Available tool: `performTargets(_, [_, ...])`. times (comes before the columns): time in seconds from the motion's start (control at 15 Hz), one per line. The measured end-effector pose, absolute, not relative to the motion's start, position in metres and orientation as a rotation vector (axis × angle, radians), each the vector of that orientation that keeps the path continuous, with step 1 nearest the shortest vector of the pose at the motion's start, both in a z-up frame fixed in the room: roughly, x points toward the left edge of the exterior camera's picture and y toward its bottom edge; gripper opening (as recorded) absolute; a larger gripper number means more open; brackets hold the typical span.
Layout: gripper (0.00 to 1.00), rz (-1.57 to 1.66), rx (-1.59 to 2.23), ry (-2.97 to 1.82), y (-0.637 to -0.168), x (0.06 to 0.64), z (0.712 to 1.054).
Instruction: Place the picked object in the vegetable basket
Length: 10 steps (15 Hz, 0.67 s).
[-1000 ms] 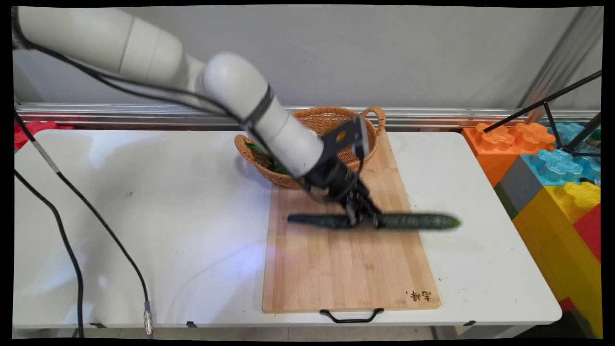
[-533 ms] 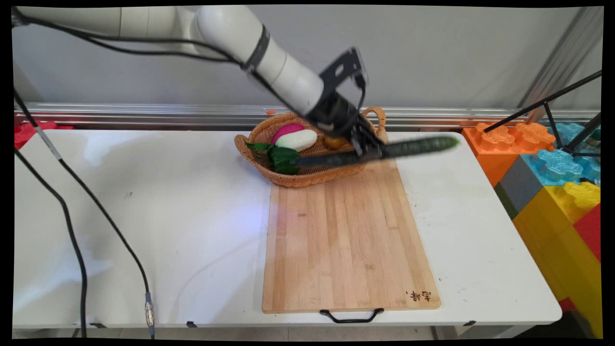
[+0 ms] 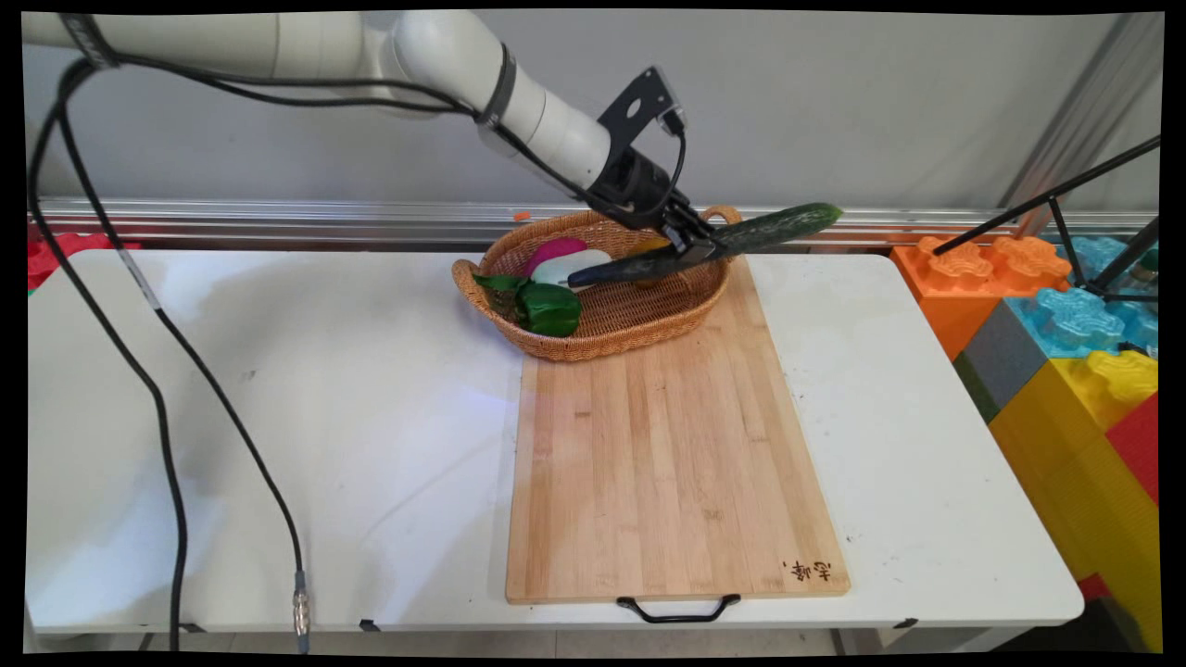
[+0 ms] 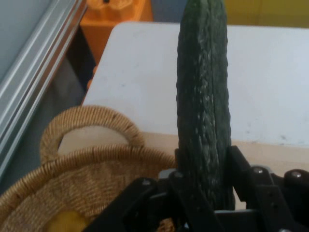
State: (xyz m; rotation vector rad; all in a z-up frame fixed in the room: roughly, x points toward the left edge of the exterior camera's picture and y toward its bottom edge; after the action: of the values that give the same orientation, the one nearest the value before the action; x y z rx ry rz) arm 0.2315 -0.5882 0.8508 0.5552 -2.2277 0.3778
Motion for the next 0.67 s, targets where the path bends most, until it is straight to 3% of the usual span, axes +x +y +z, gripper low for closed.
performTargets(0.33, [0.00, 0.327, 0.642, -2.223, -0.595, 0.239, 0.813])
performTargets(0.67, [0.00, 0.326, 0.672, -2.215, -0.600, 0.247, 0.802])
